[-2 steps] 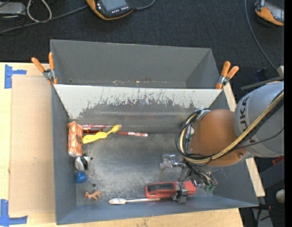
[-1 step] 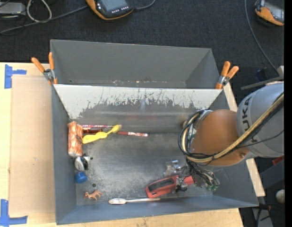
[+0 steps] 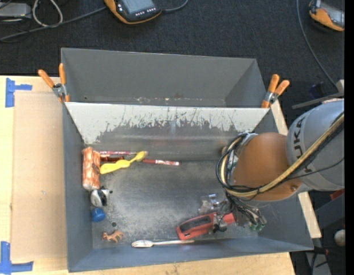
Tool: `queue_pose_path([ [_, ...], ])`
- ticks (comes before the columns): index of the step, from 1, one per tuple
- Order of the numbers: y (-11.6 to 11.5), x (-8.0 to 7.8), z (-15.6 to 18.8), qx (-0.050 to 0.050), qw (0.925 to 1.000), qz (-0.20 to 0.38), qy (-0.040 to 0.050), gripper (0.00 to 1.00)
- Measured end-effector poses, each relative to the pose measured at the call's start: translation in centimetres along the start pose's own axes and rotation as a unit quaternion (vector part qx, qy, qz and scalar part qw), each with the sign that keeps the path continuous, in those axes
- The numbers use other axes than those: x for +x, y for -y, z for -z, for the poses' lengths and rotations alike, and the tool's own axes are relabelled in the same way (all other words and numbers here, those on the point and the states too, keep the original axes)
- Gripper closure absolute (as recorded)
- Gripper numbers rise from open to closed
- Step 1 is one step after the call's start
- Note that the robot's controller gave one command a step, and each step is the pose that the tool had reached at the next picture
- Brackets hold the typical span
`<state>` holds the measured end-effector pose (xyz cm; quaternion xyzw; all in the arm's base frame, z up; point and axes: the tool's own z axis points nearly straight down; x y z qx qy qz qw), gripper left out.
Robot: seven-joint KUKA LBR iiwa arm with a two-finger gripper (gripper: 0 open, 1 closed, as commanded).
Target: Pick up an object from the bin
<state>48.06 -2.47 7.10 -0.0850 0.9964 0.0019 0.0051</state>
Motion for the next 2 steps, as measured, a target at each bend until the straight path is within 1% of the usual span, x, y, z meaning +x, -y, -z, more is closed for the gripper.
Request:
queue_pose_path([
  [1,-0.5,0.7,7.8,-0.001,1.0000,0.007,-0.0047,1.00],
  [2,-0.4,-0.2,12.1,-0.002,0.9895,0.144,-0.0051,1.00],
])
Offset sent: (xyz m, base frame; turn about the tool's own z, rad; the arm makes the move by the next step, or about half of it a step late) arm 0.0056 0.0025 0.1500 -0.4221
